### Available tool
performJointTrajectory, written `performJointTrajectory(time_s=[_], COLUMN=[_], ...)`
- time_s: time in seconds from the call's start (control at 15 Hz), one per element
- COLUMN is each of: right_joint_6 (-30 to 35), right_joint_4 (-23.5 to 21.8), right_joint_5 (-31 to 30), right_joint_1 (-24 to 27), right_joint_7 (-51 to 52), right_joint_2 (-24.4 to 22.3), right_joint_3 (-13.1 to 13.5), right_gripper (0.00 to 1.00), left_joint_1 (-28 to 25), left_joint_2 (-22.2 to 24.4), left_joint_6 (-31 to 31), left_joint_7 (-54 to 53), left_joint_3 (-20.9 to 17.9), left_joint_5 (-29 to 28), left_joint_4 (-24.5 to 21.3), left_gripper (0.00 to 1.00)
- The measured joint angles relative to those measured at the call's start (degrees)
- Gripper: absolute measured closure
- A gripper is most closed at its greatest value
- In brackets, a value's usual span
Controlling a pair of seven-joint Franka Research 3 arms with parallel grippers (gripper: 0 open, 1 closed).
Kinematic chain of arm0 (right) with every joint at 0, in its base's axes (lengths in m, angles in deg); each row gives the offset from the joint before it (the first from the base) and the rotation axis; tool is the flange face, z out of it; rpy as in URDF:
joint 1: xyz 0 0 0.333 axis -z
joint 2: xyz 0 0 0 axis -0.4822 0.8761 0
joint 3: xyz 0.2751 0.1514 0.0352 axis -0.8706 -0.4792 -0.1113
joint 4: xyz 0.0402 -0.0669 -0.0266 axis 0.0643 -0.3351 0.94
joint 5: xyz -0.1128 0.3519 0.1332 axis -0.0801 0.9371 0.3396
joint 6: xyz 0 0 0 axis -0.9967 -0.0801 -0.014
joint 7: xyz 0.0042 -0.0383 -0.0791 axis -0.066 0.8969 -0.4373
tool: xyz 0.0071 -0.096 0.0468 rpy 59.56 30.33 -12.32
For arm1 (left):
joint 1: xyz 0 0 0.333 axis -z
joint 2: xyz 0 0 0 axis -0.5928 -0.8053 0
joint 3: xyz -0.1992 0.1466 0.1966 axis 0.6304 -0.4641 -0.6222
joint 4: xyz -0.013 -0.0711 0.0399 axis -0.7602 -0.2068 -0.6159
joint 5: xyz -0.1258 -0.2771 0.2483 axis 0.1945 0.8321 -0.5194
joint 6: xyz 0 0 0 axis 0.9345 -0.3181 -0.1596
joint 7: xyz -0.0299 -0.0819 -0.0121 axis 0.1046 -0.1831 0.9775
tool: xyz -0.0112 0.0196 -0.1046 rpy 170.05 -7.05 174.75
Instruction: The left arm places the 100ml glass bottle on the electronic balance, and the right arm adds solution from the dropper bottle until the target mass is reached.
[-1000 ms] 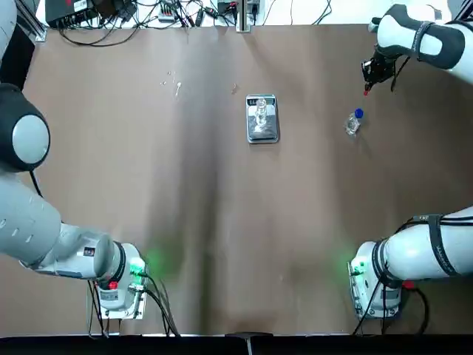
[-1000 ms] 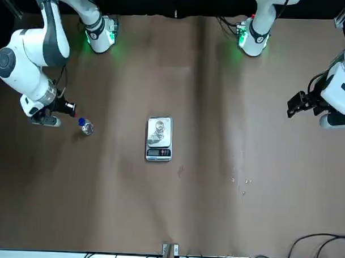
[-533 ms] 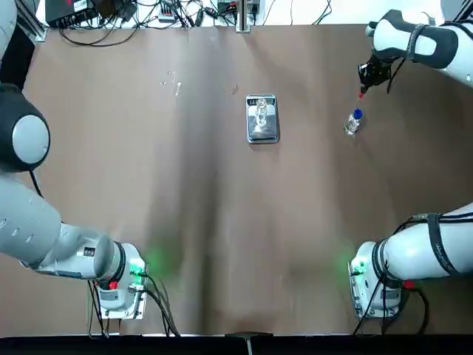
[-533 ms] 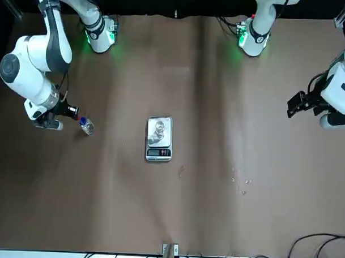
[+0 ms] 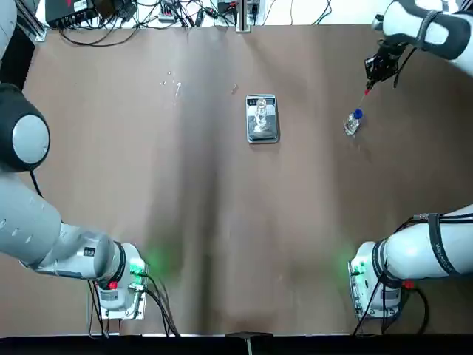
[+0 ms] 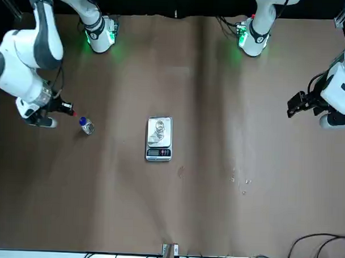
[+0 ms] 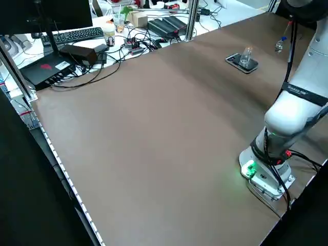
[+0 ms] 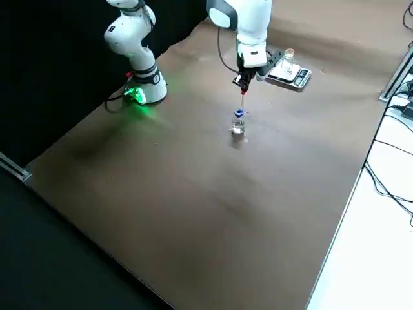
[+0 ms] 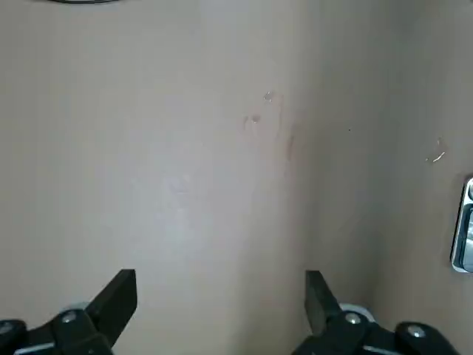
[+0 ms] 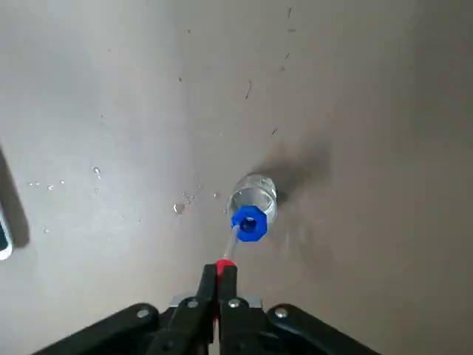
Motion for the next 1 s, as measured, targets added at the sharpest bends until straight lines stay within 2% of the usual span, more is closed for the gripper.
performJointTrajectory(time_s=[0.33,1.0], right_joint_6=[1.16,-2.48], right_joint_4=[-0.16,-2.71], right_joint_5=[1.49,1.50], right_joint_1=[2.03,1.91], right_joint_7=[3.69,3.86], right_joint_2=[-0.54,-0.36], right_joint_3=[0.34,-0.12], right_gripper=[0.96,0.96], left_joint_1=[0.00,0.00], left_joint_2=[0.00,0.00], left_joint_6=[0.00,0.00], left_joint_7=[0.00,0.00], left_joint_3=[0.00,0.00], left_joint_5=[0.00,0.00], left_joint_4=[-0.02,-0.03], left_gripper=[0.00,0.00])
